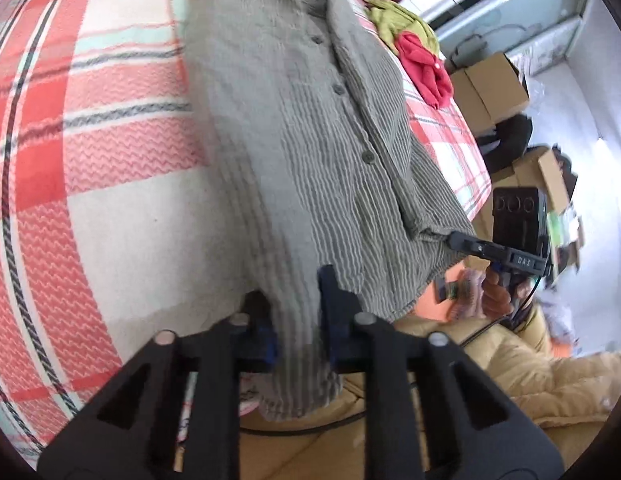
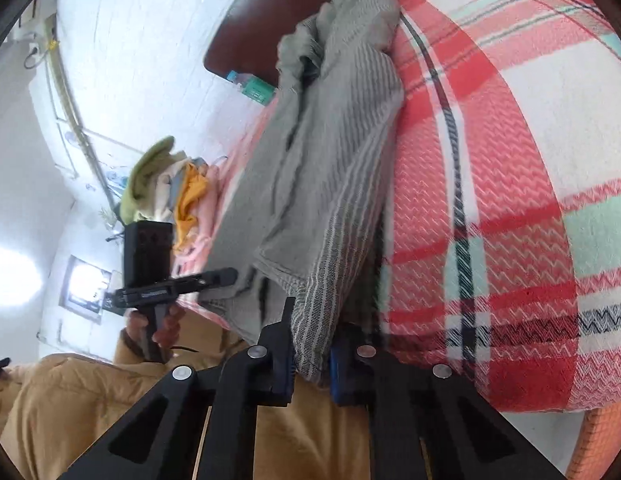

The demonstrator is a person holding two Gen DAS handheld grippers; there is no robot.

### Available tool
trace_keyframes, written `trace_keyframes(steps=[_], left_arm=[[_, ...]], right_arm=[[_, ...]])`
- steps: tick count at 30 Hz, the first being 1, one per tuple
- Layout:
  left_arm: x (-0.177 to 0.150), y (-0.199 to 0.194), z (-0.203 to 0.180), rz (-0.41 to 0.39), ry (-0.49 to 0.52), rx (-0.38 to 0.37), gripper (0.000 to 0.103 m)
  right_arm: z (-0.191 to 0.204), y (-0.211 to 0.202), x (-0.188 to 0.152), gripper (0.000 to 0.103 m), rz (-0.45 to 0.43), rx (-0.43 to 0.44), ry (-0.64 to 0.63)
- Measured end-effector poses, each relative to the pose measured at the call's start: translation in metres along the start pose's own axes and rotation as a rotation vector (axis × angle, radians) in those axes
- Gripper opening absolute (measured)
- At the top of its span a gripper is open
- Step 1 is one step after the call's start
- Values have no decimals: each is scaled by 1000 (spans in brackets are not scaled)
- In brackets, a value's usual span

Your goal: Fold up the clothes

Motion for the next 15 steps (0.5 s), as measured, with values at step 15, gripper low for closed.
trace_keyframes(steps=[15], left_arm=[[72, -38, -15, -59, -109, -197, 16]], right_arm=[[25, -17, 81, 10, -143, 97, 44]])
Point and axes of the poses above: each gripper's, at about its wrist camera, not at the fingertips, and y roughly the way its jaws point, z to its left, x to its top, the point moved 7 cm from there along y, roughly the way its jaws point, and after that the axes turned 4 degrees about -z, right-handed, at the moved point
